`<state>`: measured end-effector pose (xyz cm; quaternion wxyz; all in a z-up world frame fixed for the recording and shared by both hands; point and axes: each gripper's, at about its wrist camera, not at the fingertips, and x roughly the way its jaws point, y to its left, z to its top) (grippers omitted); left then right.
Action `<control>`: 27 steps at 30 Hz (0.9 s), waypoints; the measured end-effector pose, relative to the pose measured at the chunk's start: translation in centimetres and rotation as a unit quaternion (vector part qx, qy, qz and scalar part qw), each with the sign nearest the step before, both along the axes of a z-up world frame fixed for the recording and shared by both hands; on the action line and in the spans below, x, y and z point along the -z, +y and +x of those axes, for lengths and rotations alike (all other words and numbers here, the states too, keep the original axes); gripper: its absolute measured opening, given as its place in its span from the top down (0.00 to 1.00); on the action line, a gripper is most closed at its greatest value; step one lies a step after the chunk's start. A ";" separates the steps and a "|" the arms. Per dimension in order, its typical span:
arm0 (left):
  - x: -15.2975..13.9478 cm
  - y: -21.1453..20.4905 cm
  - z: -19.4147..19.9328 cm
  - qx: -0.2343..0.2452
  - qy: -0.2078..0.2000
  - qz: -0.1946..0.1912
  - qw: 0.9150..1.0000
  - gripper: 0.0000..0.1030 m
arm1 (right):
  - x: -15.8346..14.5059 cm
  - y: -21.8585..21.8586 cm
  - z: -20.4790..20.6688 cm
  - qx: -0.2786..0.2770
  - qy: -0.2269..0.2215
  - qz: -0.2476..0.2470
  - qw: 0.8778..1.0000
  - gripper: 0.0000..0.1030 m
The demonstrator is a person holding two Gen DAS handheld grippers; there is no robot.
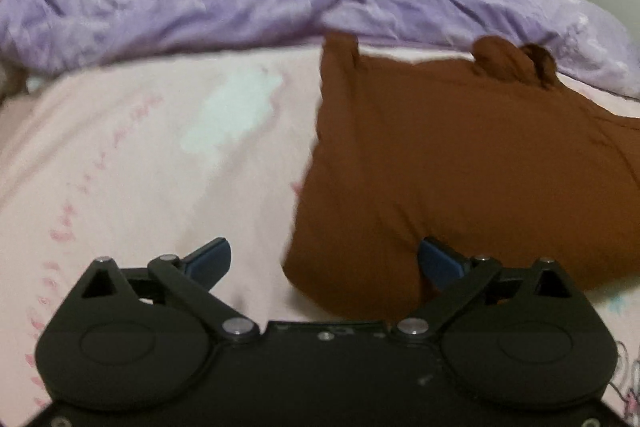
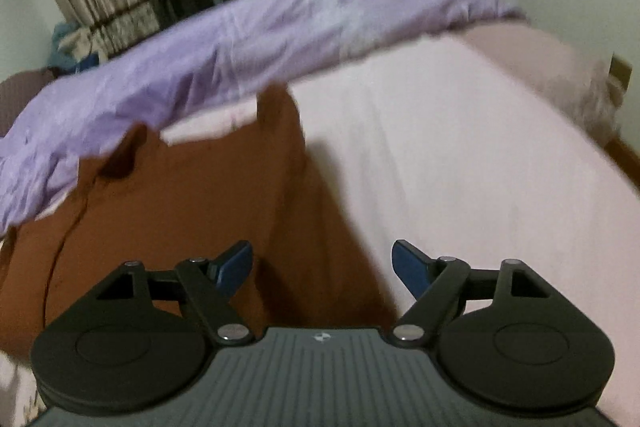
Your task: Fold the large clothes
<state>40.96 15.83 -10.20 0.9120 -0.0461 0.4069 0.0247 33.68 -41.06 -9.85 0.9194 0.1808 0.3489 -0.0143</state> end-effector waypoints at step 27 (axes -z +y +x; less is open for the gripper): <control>-9.0 -0.7 -13.5 0.022 -0.138 -0.069 0.988 0.80 | -6.1 -0.1 -11.8 -0.028 -0.108 0.082 0.990 0.78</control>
